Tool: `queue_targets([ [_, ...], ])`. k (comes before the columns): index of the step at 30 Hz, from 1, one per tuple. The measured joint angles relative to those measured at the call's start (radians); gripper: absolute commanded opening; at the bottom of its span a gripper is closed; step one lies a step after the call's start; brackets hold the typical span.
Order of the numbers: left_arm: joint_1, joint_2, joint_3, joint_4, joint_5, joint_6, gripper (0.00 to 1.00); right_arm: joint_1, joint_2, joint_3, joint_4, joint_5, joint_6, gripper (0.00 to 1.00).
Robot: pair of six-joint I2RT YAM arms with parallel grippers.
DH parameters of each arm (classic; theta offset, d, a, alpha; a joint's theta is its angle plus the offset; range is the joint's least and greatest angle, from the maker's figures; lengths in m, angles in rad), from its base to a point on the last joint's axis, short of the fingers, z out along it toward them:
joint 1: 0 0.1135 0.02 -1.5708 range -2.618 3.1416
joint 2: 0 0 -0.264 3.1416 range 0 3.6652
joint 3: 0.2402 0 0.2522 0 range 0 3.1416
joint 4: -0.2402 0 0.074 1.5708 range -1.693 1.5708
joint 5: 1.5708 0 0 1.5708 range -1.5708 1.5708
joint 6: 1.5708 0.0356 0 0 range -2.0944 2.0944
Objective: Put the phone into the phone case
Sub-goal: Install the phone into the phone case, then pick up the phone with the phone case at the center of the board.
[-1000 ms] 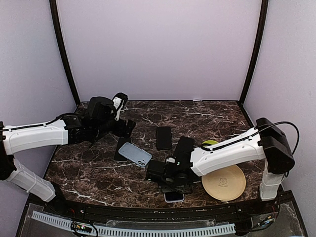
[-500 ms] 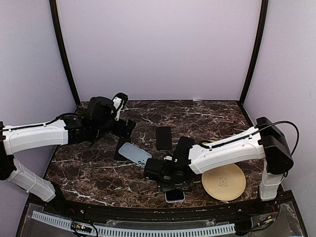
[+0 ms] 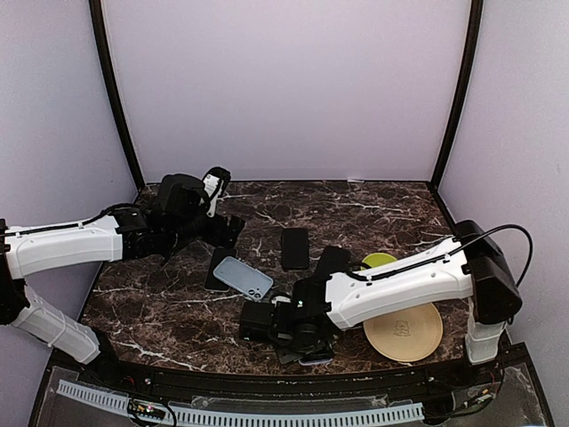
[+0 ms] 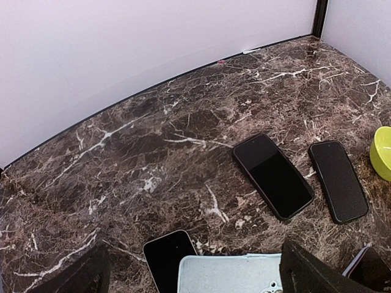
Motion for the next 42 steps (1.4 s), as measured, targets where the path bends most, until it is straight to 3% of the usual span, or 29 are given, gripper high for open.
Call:
queue_targets([
  [6, 0.000, 0.000, 0.000, 0.003, 0.004, 0.000, 0.99, 0.008, 0.022, -0.049, 0.020, -0.068, 0.011, 0.09],
  [10, 0.000, 0.000, -0.001, 0.004, 0.004, 0.000, 0.99, 0.004, 0.016, -0.080, 0.049, -0.087, 0.012, 0.03],
  [24, 0.000, 0.000, -0.005, 0.005, 0.004, 0.005, 0.98, -0.034, -0.072, -0.201, 0.166, -0.192, 0.000, 0.03],
  [31, 0.000, 0.000, -0.005, 0.006, 0.004, 0.006, 0.98, -0.083, -0.100, -0.187, 0.126, -0.146, -0.014, 0.11],
  [33, 0.000, 0.000, -0.005, 0.006, 0.004, 0.006, 0.98, -0.107, -0.132, -0.194, 0.122, -0.127, -0.013, 0.21],
  [34, 0.000, 0.000, -0.005, 0.006, 0.004, 0.006, 0.98, -0.115, -0.146, -0.197, 0.119, -0.119, -0.012, 0.34],
  [36, 0.000, 0.000, -0.005, 0.006, 0.004, 0.007, 0.98, -0.132, -0.167, -0.197, 0.114, -0.100, -0.010, 0.78],
  [37, 0.000, 0.000, -0.005, 0.006, 0.004, 0.007, 0.98, -0.138, -0.172, -0.195, 0.109, -0.087, -0.006, 0.95],
  [42, 0.000, 0.000, -0.005, 0.006, 0.004, 0.007, 0.98, -0.139, -0.148, -0.169, 0.069, -0.053, 0.028, 0.99],
])
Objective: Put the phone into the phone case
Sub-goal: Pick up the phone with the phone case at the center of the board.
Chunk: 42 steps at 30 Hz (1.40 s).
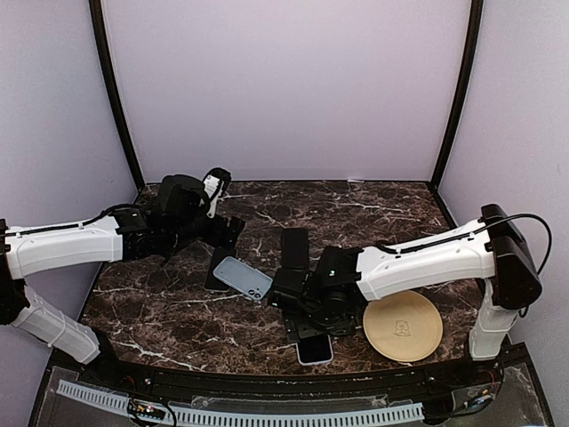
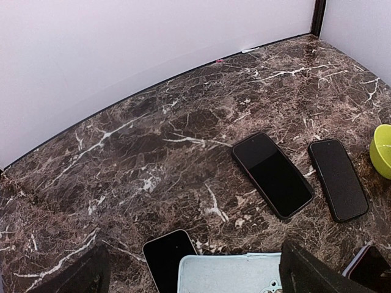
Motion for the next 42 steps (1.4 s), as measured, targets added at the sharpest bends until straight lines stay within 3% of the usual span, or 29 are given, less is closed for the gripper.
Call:
queue_targets([
  [16, 0.000, 0.000, 0.000, 0.000, 0.000, 0.000, 0.98, 0.000, 0.105, -0.016, 0.055, -0.068, 0.035, 0.98],
  [22, 0.000, -0.001, 0.000, 0.000, 0.002, 0.000, 0.98, 0.000, 0.109, -0.027, 0.067, -0.075, 0.047, 0.87],
  [29, 0.000, -0.007, 0.000, 0.000, 0.004, 0.000, 0.98, 0.000, 0.104, -0.038, 0.080, -0.086, 0.053, 0.91],
  [31, 0.000, -0.009, 0.000, 0.000, 0.004, 0.000, 0.98, 0.002, 0.104, -0.038, 0.080, -0.086, 0.053, 0.84],
  [34, 0.000, -0.010, 0.000, 0.000, 0.005, 0.000, 0.98, 0.003, 0.104, -0.038, 0.079, -0.086, 0.058, 0.63],
  [42, 0.000, -0.011, 0.000, 0.001, 0.008, 0.000, 0.98, 0.005, 0.100, -0.030, 0.068, -0.070, 0.053, 0.52],
])
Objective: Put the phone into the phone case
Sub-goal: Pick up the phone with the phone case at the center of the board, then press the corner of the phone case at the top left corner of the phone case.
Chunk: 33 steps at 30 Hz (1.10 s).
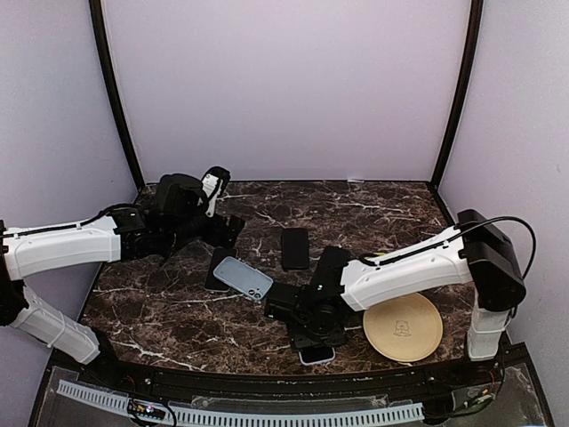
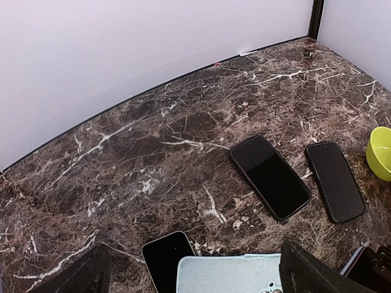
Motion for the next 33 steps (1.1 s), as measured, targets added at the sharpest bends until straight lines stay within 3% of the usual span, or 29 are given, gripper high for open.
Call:
queue_targets([
  [11, 0.000, 0.000, -0.001, 0.005, 0.027, 0.000, 0.95, 0.019, -0.020, 0.004, -0.008, 0.124, -0.045, 0.41],
  [17, 0.000, -0.021, -0.030, 0.056, 0.196, -0.002, 0.94, 0.019, -0.126, 0.011, 0.080, 0.319, -0.157, 0.41],
  [21, 0.000, -0.105, -0.082, 0.142, 0.414, -0.016, 0.95, 0.019, -0.206, 0.013, 0.241, 0.462, -0.303, 0.40],
  [26, 0.000, -0.245, -0.143, 0.294, 0.629, -0.062, 0.93, 0.019, -0.293, -0.042, 0.581, 0.584, -0.544, 0.39],
  [33, 0.000, -0.223, -0.116, 0.395, 0.724, -0.150, 0.72, 0.019, -0.318, -0.080, 0.901, 0.629, -0.797, 0.39],
])
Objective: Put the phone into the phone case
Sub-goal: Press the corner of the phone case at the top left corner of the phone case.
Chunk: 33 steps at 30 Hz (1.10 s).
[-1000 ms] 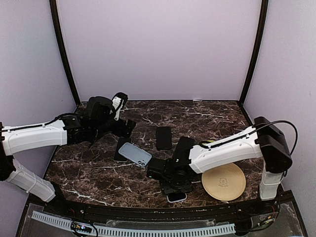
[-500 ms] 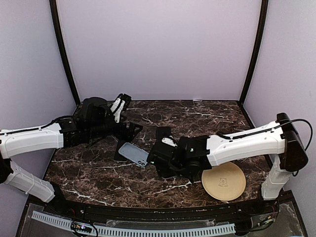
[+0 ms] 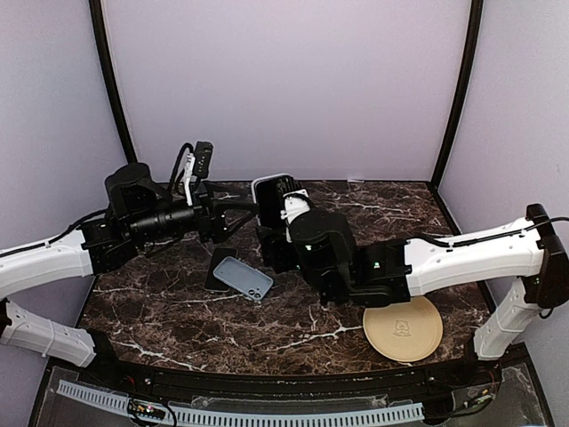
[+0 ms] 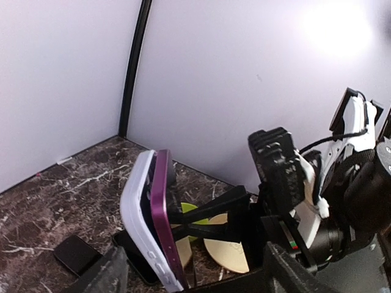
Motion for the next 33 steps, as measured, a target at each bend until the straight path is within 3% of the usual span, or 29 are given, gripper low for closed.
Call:
queue_targets([
  [7, 0.000, 0.095, 0.066, 0.010, -0.060, -0.045, 0.47, 0.000, -0.002, -0.006, 0.105, -0.031, -0.121, 0.39],
  [12, -0.004, 0.095, 0.066, 0.071, -0.090, -0.045, 0.36, 0.000, -0.003, -0.006, 0.128, -0.047, -0.162, 0.39],
  [20, -0.022, 0.104, 0.066, 0.110, -0.087, -0.055, 0.01, -0.001, -0.003, -0.006, 0.141, -0.058, -0.187, 0.38],
  [22, -0.023, 0.105, 0.066, 0.111, -0.082, -0.056, 0.00, -0.001, -0.003, -0.006, 0.141, -0.058, -0.188, 0.39],
  [24, -0.023, 0.105, 0.065, 0.111, -0.076, -0.056, 0.00, -0.001, -0.003, -0.006, 0.141, -0.058, -0.190, 0.44],
  [26, -0.022, 0.105, 0.064, 0.111, -0.070, -0.055, 0.00, -0.001, -0.003, -0.006, 0.141, -0.060, -0.192, 0.55],
  [30, -0.022, 0.105, 0.057, 0.121, -0.069, -0.048, 0.00, -0.008, -0.003, -0.006, 0.133, -0.079, -0.196, 0.95],
  [33, -0.022, 0.105, 0.042, 0.122, -0.062, -0.024, 0.00, -0.020, -0.005, -0.006, 0.121, -0.134, -0.214, 0.99],
])
